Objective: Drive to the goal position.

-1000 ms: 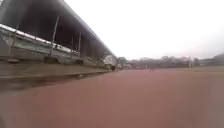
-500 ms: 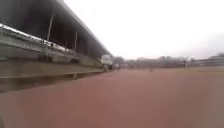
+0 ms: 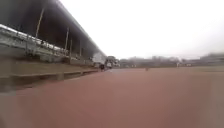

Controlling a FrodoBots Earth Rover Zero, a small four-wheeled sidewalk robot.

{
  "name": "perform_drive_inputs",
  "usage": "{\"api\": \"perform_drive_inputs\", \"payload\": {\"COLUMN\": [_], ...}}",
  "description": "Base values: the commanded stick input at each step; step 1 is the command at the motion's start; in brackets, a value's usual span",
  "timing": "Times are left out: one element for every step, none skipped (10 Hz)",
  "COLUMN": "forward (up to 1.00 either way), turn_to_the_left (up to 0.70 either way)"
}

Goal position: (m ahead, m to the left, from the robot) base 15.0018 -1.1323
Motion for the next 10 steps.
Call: {"api": "perform_drive_inputs", "payload": {"forward": [1.0,1.0,1.0,1.0,1.0,1.0,1.0,1.0,1.0,1.0], "turn_to_the_left": [0.0,0.0,0.0,0.0,0.0,0.0,0.0,0.0,0.0,-0.33]}}
